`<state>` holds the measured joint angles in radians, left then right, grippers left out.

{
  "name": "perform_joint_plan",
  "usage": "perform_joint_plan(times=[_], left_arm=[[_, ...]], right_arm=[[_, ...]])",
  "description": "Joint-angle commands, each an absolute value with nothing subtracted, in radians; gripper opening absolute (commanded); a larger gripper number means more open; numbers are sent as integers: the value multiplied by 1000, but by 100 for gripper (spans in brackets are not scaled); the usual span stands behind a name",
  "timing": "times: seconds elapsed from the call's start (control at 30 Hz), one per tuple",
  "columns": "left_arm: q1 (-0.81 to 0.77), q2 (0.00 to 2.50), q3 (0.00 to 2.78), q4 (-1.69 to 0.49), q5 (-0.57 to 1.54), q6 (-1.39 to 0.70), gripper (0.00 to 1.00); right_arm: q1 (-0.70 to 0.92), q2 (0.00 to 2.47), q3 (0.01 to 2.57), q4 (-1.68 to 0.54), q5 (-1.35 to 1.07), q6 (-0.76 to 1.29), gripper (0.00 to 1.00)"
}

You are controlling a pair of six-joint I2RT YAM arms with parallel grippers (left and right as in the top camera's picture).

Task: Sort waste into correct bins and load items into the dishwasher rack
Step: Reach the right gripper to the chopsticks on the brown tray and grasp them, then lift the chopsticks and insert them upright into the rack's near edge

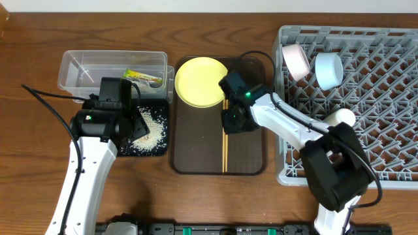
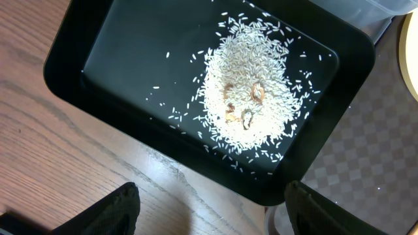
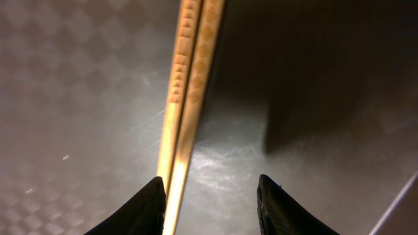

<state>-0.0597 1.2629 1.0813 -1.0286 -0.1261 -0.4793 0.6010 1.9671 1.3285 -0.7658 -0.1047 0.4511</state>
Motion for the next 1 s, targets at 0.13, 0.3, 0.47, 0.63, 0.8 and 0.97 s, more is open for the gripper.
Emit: perform_joint_plan(times=[0.13,0.3,0.47,0.63,0.8,0.97], left_arm=[[-54,1261,1083,-1032,-123,-495,74],[-54,1261,1083,-1031,-124,-495,74],[-54,1261,1083,-1031,-123,-495,74],[-54,1261,1083,-1031,-123,-495,74],[-54,1261,1083,-1031,-123,-495,74],[-54,1261,1083,-1031,-123,-495,74]], right_arm=[[617,1999,1325,-762,-33,509,44],[617,1999,1325,-762,-19,520,43],[631,1999,1325,-762,-61,520,43],[655,1999,1325,-755,-59,519,43],[664,1999,1325,-753,-40,520,43],[663,1999,1325,-762,10,546,43]])
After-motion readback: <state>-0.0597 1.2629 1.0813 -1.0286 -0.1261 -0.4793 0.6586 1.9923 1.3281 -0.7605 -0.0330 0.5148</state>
